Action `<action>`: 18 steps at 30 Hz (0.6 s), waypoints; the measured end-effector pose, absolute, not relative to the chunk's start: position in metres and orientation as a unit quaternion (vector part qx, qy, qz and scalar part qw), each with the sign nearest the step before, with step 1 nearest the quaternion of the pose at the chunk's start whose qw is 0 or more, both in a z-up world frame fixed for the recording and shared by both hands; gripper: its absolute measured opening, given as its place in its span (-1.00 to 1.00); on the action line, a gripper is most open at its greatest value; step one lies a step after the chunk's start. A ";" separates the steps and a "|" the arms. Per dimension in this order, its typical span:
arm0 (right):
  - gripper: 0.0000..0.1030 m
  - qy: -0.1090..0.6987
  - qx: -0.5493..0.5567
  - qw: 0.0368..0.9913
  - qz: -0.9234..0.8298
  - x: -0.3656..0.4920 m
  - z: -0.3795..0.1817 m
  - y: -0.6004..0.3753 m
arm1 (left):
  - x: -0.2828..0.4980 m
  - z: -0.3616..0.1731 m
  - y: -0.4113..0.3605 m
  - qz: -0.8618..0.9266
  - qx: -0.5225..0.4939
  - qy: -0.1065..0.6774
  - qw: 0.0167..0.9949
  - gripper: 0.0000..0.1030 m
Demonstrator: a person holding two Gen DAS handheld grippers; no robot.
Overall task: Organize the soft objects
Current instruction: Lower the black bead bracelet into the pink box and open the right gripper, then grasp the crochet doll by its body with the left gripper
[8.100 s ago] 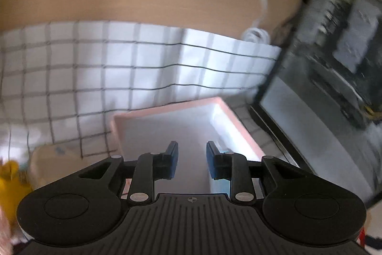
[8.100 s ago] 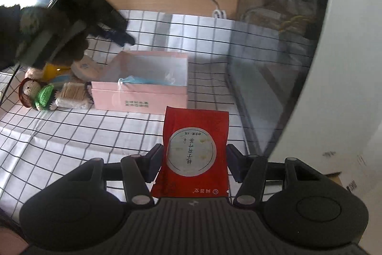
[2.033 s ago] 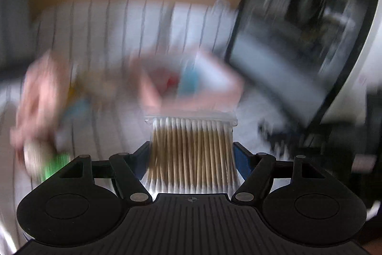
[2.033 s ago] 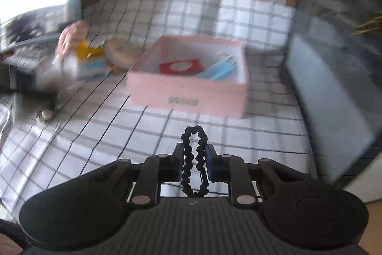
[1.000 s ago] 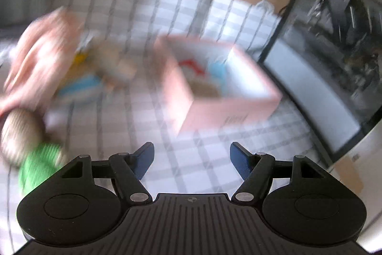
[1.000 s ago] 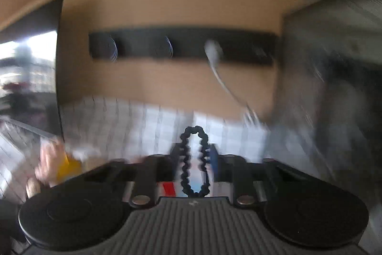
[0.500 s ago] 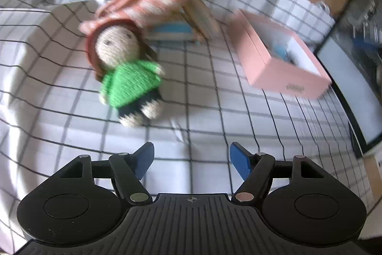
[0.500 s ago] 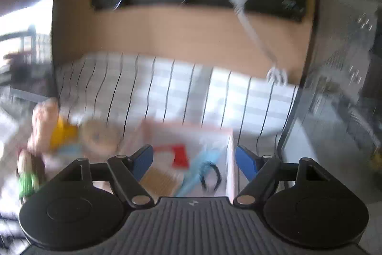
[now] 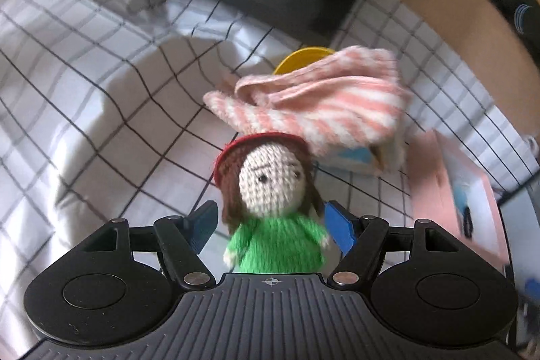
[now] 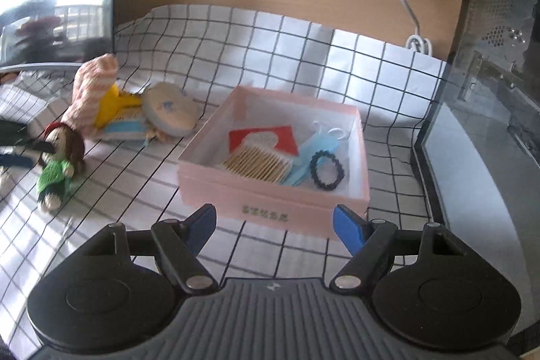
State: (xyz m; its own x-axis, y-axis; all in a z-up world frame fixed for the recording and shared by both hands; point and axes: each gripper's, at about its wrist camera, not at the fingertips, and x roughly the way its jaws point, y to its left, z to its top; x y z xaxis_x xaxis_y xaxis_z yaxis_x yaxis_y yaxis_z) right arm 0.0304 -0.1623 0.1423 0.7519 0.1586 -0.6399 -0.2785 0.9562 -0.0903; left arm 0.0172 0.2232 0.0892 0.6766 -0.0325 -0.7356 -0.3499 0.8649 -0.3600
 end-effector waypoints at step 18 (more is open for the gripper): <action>0.49 0.283 -0.185 0.917 0.213 0.065 0.146 -0.056 | 0.005 0.064 0.210 0.040 -0.157 0.428 0.889 0.29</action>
State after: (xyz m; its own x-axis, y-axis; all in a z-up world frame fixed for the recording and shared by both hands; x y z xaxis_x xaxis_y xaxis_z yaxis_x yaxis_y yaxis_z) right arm 0.0650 -0.0564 0.1463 0.7495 0.2856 -0.5972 -0.4952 0.8406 -0.2195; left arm 0.0052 0.2100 0.0643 0.6299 -0.0630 -0.7741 -0.2055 0.9477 -0.2443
